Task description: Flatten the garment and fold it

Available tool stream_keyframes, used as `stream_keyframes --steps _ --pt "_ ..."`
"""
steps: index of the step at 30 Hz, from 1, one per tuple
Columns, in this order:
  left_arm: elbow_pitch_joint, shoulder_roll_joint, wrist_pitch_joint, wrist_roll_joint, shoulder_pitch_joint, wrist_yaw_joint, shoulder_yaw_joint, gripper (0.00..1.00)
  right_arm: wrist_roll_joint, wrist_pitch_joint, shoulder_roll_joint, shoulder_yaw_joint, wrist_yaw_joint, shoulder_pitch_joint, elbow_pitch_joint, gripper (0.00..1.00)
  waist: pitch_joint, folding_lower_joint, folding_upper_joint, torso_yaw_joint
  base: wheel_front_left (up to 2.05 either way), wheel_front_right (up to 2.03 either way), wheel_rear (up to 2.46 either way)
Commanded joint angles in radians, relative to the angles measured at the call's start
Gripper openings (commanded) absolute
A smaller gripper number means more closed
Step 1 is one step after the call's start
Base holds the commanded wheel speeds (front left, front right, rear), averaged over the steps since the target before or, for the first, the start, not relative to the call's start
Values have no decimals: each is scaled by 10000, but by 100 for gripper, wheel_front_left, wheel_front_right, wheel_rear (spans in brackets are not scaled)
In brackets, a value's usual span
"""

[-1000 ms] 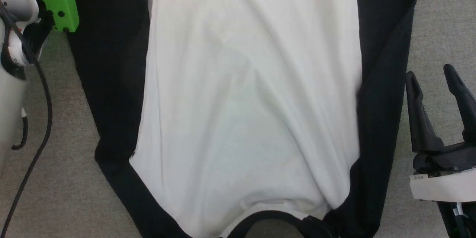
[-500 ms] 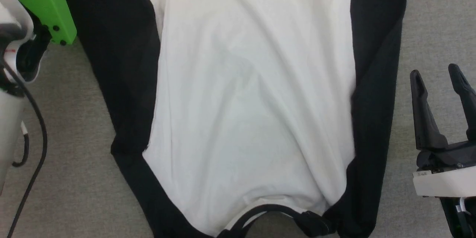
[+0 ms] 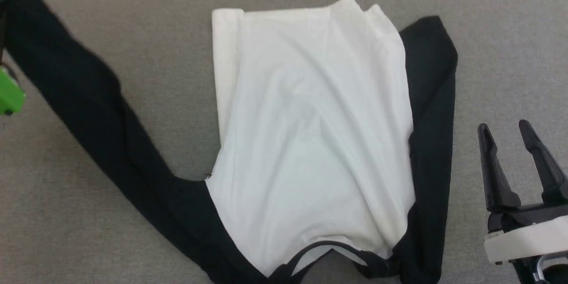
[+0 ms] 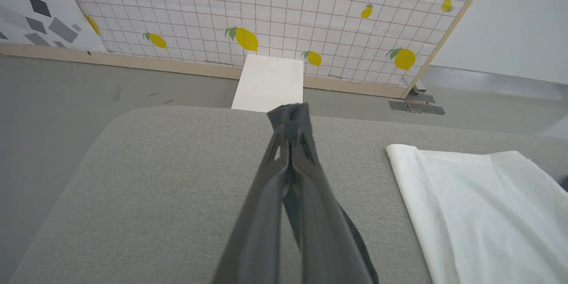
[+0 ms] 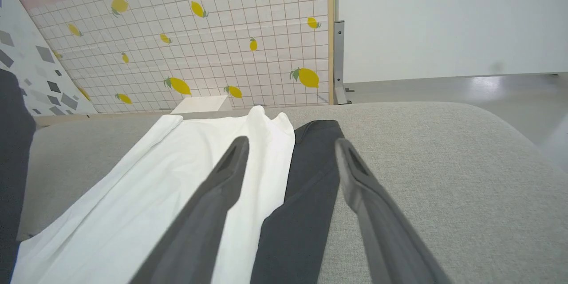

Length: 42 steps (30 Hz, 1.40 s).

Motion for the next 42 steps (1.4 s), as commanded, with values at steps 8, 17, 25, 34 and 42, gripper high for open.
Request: stream_keyframes --steps 8,17,25,34,42 --pt "-906 338 -790 -878 2994 564 1820 0 -133 232 219 -45 -13 553 -158 100 -1567 1 0 548 0 0 0" --pt "-2192 3 -1332 -1354 5387 982 3303 0 -118 337 329 -51 -13 780 -272 100 -1910 1 0 556 0 0 0" --pt "-4163 -417 -1231 -1383 5339 1123 2661 0 -161 390 369 -464 -13 814 -473 100 -2106 1 0 440 0 0 0" --pt "-5009 -1726 -457 104 3010 990 -1553 0 -231 453 385 -1609 -13 492 -1033 100 -2071 1 0 357 0 0 0" --pt "-2850 -4734 0 1265 832 182 -5499 0 -147 534 388 -1714 -13 288 -1154 100 -1780 1 0 144 0 0 0"
